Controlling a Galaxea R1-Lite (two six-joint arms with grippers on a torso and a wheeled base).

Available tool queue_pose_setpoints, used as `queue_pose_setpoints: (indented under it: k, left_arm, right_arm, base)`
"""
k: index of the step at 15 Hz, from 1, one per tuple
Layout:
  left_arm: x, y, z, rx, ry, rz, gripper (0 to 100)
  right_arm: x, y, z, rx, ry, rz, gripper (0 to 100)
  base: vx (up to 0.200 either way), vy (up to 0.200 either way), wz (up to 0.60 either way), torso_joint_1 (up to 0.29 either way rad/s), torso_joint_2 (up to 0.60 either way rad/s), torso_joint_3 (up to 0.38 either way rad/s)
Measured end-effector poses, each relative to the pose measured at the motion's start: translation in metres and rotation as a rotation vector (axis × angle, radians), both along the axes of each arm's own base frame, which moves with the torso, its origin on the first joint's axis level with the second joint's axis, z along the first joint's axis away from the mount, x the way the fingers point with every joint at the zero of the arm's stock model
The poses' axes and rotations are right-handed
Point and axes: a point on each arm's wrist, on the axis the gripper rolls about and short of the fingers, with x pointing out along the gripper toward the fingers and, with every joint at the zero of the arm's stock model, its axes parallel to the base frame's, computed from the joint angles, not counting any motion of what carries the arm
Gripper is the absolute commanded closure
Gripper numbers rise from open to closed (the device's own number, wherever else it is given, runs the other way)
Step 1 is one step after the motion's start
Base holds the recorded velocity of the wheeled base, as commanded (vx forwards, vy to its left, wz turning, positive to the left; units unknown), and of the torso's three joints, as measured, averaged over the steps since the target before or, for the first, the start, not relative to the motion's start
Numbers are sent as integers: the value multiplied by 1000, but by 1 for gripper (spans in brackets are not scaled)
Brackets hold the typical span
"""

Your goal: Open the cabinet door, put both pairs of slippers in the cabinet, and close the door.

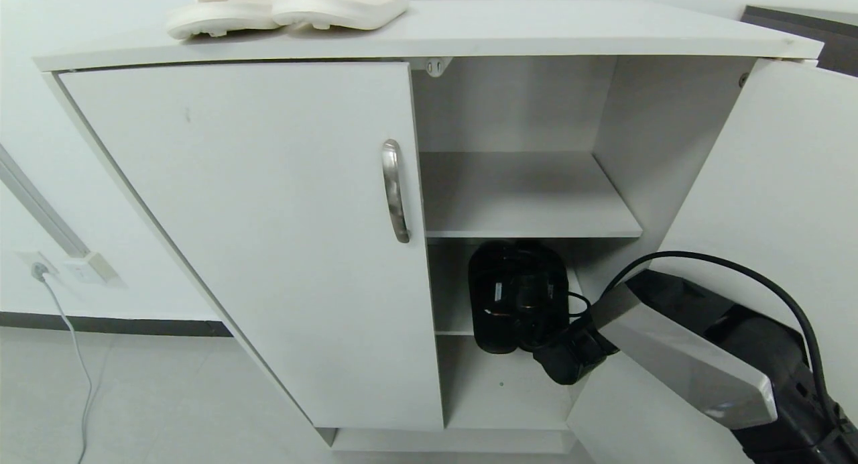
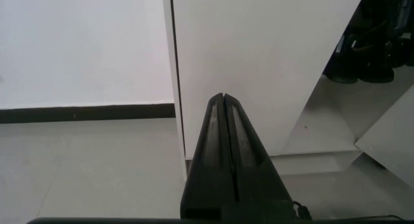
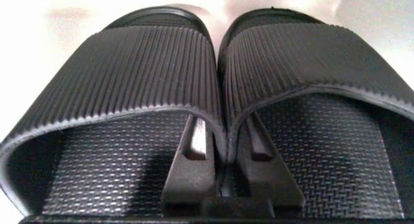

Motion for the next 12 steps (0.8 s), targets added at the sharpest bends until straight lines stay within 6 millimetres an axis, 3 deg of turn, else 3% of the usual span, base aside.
queue_pose_setpoints:
  k: [4, 10, 11, 12]
  left_arm:
    - [0, 0, 0, 0, 0, 0, 100]
    - [0, 0, 0, 0, 0, 0, 100]
    - [0, 0, 0, 0, 0, 0, 100]
    - [0, 0, 0, 0, 0, 0, 100]
  right_arm:
    - [8, 1, 9, -8, -31, 30, 100]
    - [16, 3, 2, -20, -23, 27, 100]
    - [16, 3, 1, -21, -22, 26, 0]
    - [17, 3, 0, -22, -20, 27, 0]
  base:
    - [0, 0, 0, 0, 0, 0]
    - [0, 0, 0, 0, 0, 0]
    - [0, 0, 0, 0, 0, 0]
    - [0, 0, 0, 0, 0, 0]
